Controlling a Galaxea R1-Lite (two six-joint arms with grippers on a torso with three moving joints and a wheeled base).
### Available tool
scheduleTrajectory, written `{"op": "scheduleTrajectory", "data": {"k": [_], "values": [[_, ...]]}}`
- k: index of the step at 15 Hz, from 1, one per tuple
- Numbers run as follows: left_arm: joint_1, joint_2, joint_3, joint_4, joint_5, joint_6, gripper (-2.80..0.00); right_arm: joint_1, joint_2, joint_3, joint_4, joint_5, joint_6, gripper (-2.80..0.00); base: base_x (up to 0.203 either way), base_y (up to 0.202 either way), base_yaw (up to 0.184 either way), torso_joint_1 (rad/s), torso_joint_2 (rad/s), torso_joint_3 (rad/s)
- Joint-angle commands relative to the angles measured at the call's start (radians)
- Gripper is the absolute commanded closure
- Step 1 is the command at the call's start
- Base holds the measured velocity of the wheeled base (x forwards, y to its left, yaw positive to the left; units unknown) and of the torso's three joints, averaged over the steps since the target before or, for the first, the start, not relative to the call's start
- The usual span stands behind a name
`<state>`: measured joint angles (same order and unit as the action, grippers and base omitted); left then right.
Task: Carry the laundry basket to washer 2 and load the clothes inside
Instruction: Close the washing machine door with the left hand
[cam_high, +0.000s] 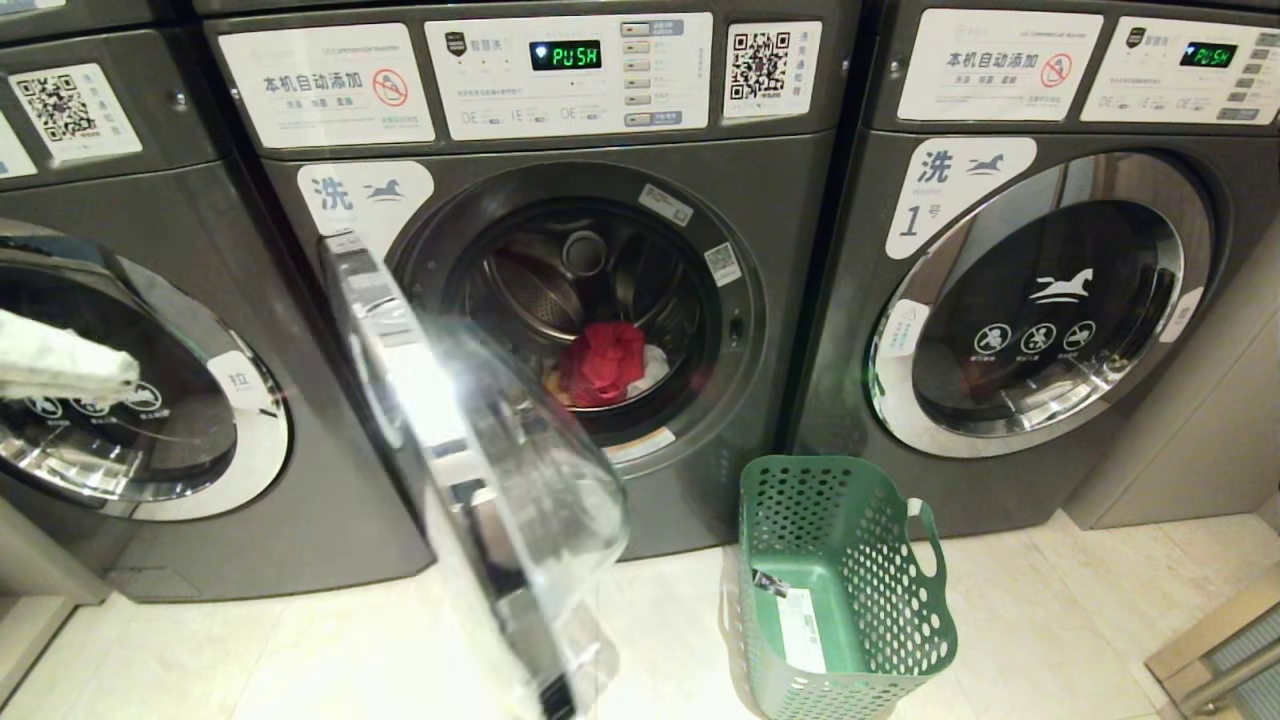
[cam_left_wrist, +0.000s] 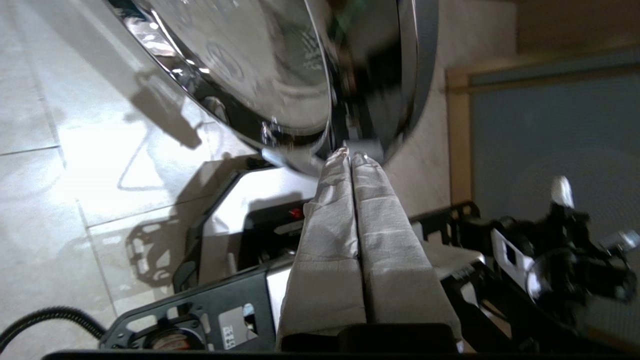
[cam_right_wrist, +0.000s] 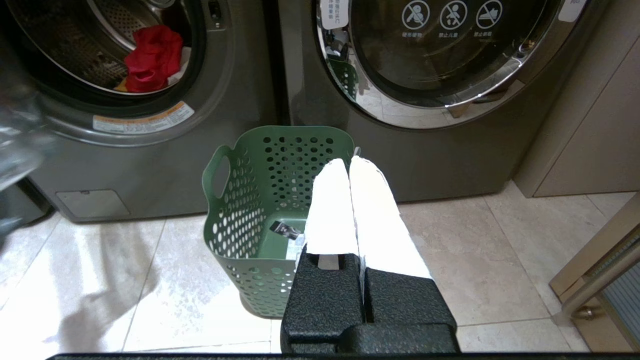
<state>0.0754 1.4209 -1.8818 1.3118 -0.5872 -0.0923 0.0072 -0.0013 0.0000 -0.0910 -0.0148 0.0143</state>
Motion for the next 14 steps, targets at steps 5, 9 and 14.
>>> {"op": "scheduleTrajectory", "data": {"k": [5,9,14], "values": [[-0.078,-0.055,0.252,-0.521,0.143,-0.019,0.00,0.000,0.031,-0.025,0.037,0.034,-0.147,0.00,0.000,0.000,0.000,0.000,0.00,0.000],[-0.086,-0.172,0.479,-0.796,0.256,-0.018,0.00,0.006,0.453,-0.448,0.095,0.078,-0.115,0.00,0.000,0.000,0.000,0.000,0.00,0.000],[-0.078,-0.374,0.636,-0.823,0.386,-0.022,0.00,0.091,1.320,-0.856,-0.030,0.251,-0.160,0.00,0.000,0.000,0.000,0.000,0.00,0.000]]}}
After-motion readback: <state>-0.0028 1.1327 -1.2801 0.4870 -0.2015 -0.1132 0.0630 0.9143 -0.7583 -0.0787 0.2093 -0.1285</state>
